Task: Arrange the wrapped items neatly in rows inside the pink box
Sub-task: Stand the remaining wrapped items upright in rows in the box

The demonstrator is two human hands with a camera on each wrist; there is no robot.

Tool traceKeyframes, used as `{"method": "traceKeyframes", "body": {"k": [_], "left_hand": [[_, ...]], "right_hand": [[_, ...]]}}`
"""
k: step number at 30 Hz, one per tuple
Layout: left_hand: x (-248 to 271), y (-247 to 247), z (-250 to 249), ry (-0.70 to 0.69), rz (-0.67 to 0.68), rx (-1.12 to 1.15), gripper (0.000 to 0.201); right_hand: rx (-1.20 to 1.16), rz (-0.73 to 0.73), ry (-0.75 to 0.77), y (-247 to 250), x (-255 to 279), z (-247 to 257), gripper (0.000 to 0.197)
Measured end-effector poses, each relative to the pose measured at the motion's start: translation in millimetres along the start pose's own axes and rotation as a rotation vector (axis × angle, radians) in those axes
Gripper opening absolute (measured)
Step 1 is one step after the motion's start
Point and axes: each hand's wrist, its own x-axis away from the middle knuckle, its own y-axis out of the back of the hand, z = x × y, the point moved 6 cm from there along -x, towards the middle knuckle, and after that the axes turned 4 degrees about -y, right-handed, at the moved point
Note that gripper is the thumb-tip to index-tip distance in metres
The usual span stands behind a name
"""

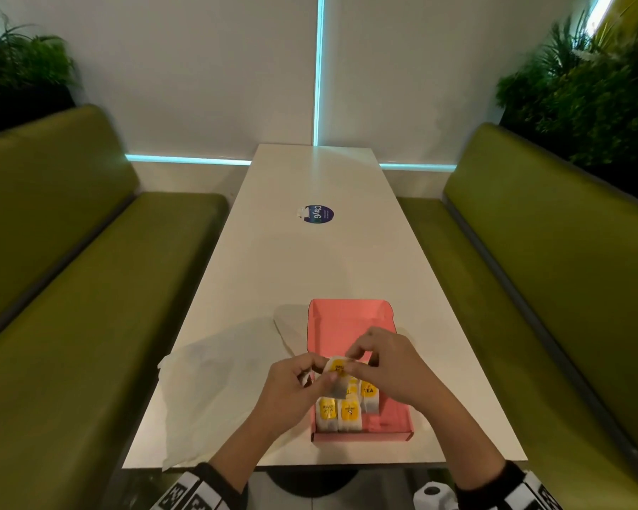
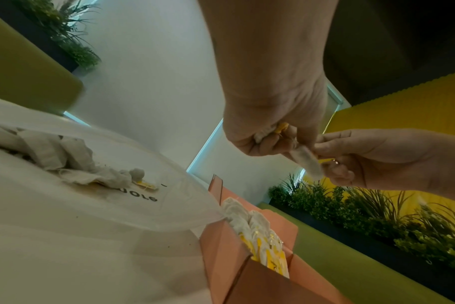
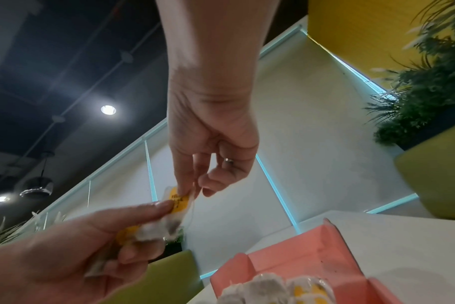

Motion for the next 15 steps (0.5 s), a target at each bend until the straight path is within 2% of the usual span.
{"method": "traceKeyframes", "body": {"k": [4, 6, 8, 12, 15], "left_hand": [[-0.6, 4.7, -1.7, 0.045, -0.056, 0.086, 0.015], [-1.6, 6.1, -1.0, 0.083, -0.080, 0.126, 0.013], [-2.2, 6.1, -0.3, 0.096, -0.089, 0.150, 0.011], [-1.1, 4.2, -1.5, 0.119, -0.098, 0.186, 0.010], [-1.8, 8.4, 0.2, 0.124, -0.168, 0.184, 0.007]], "right_hand": [[-0.202, -0.020, -0.061, -0.5, 2.9, -5.7, 0.038], [-0.231, -0.008, -0.075, -4.0, 5.0, -8.3, 0.046], [-0.223, -0.026, -0.068, -8.4, 5.3, -10.1, 0.043], [-0.308, -0.137, -0.047, -13.7, 4.4, -12.2, 0.021], [-0.367, -0.184, -0.053, -11.1, 4.3, -13.4, 0.015]]}}
